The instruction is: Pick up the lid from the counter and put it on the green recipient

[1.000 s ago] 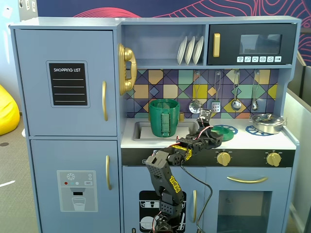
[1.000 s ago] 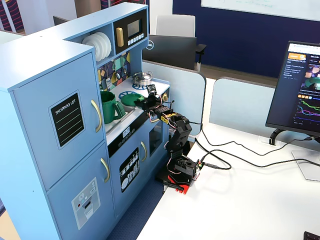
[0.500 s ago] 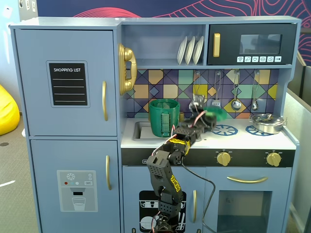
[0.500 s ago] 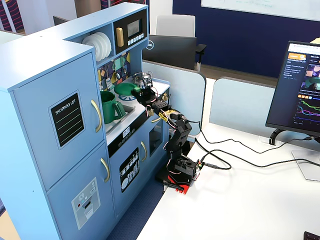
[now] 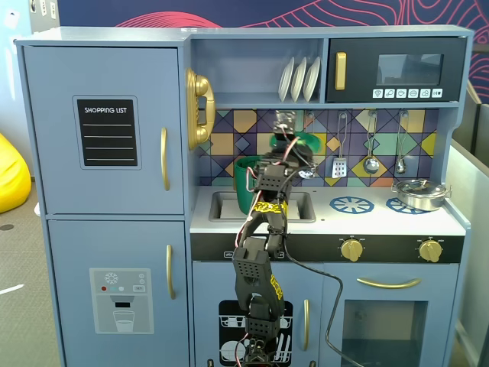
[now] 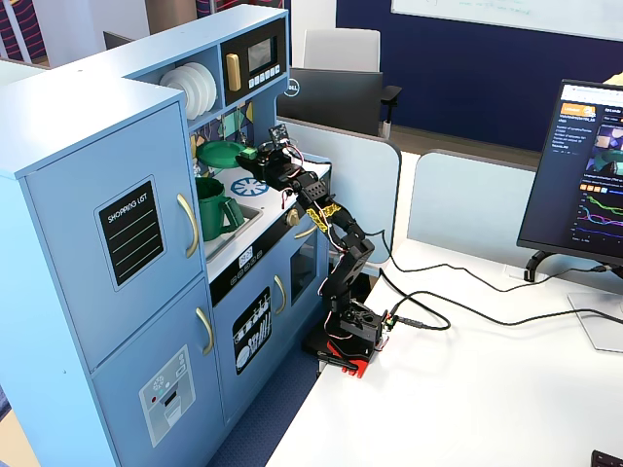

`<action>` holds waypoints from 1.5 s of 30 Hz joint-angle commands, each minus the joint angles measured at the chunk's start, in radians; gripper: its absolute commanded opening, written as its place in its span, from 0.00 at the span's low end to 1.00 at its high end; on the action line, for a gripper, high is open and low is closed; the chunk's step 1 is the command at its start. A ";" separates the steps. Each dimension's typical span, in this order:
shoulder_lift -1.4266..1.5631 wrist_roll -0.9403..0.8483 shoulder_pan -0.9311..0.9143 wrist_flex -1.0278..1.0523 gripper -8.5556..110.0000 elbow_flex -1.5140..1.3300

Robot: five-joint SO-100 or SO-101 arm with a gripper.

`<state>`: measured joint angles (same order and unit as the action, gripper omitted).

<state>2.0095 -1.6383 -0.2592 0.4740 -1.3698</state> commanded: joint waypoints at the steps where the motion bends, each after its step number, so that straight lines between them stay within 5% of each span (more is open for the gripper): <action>1: 0.041 -0.017 0.086 0.026 0.07 0.103; 31: 0.087 -0.101 0.213 -0.038 0.07 -0.167; 37: 0.097 -0.072 0.207 -0.095 0.30 -0.152; 45: 0.330 -0.091 0.192 0.089 0.32 -0.209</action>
<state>2.1537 -1.7227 -0.0552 0.4771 -1.5509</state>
